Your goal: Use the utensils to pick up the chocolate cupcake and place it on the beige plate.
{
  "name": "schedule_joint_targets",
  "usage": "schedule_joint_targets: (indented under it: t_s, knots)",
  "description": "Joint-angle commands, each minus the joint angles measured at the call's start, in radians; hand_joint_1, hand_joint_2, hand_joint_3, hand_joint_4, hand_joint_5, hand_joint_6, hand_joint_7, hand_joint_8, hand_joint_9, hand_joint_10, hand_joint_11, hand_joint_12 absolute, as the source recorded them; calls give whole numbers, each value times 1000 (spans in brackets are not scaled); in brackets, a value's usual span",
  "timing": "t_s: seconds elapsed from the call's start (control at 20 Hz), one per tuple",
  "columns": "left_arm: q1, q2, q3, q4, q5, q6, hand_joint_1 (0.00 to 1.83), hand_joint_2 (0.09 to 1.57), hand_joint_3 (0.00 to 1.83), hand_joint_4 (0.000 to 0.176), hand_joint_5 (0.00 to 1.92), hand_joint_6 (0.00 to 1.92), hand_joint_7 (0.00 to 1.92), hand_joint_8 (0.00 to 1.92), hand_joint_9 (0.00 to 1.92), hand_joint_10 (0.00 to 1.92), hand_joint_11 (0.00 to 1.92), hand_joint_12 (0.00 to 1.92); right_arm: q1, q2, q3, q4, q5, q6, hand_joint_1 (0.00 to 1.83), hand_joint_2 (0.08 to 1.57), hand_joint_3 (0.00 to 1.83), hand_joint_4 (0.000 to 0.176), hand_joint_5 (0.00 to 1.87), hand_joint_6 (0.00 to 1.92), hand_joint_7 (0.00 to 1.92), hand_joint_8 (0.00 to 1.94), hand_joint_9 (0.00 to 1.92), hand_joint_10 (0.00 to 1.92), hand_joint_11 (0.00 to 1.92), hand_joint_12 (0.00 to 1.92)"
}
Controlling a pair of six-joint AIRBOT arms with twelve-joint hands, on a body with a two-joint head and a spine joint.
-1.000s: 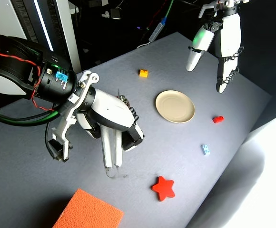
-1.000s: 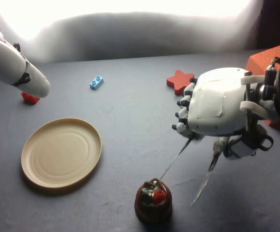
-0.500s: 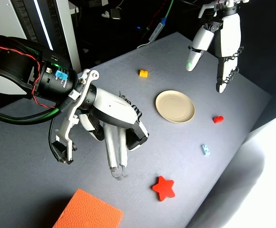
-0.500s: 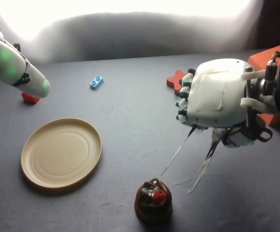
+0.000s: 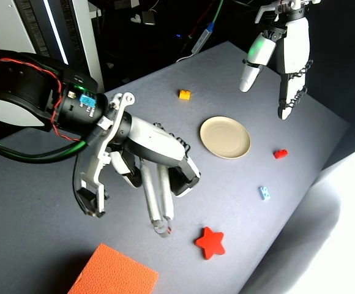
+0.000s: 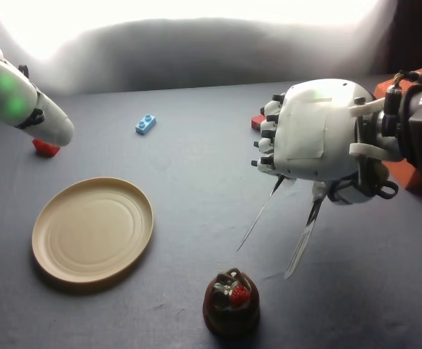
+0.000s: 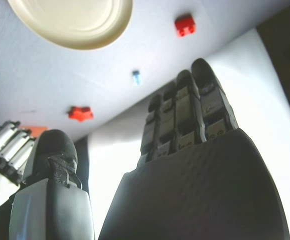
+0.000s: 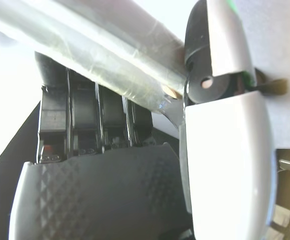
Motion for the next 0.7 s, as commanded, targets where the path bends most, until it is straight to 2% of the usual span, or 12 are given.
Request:
schedule_joint_targets:
  t_s: [0.0,0.05,0.1,0.15,0.2,0.25,0.3,0.35,0.4,0.5,0.65]
  knots:
    - [-4,4,3,34,-44,-3,390,1119,0,0,108,2,112,3,157,1,0,467,14,-3,1,-3,101,-21,1054,1050,0,0,539,1013,482,1343,432,1555,445,1746]
    - [-4,4,3,34,-44,-3,394,1120,0,0,97,1,101,2,146,0,0,440,17,-8,4,-3,101,-29,1010,1062,2,0,553,1031,520,1316,453,1542,448,1751]
    - [-4,4,3,34,-43,-3,382,1125,2,0,92,0,101,2,149,2,0,441,20,-14,4,-3,100,-34,1055,1154,7,0,777,1179,569,1295,479,1529,452,1750]
    - [-4,4,3,34,-43,-3,385,1124,1,0,96,1,105,2,159,4,0,467,23,-19,4,-3,99,-33,1052,1070,0,0,617,1076,552,1307,468,1533,443,1738]
    - [-4,4,3,34,-43,-3,386,1124,1,0,91,0,102,0,166,6,0,472,27,-23,4,-3,97,-27,1063,1153,4,0,792,1185,565,1318,476,1538,457,1739]
    - [-4,4,3,34,-43,-3,379,1130,2,0,77,2,84,3,150,5,0,400,32,-25,4,-3,92,-20,1052,1062,0,0,645,1058,580,1281,490,1510,472,1704]
    - [-4,4,3,34,-43,-3,371,1135,4,0,73,2,84,4,151,5,0,386,38,-29,4,-3,82,-13,1067,1149,4,0,802,1175,590,1281,499,1518,485,1707]
    - [-4,4,3,34,-43,-3,368,1138,4,0,67,0,82,3,147,3,0,383,39,-31,4,-3,79,-12,1056,1058,0,0,612,1073,555,1290,472,1516,467,1701]
    - [-4,4,3,34,-43,-3,368,1141,3,0,68,0,80,2,146,2,0,396,39,-33,4,-3,79,-14,1043,1041,0,0,576,1033,542,1290,453,1516,448,1711]
    - [-4,4,3,33,-43,-3,375,1133,0,0,80,3,98,5,173,9,0,448,38,-41,4,-3,78,-14,1015,1044,0,0,594,989,559,1252,448,1496,436,1715]
    - [-4,4,4,32,-43,-3,362,1136,0,0,90,5,110,4,164,3,0,383,28,-61,5,-3,60,-14,1022,1028,0,0,617,981,575,1269,469,1524,469,1716]
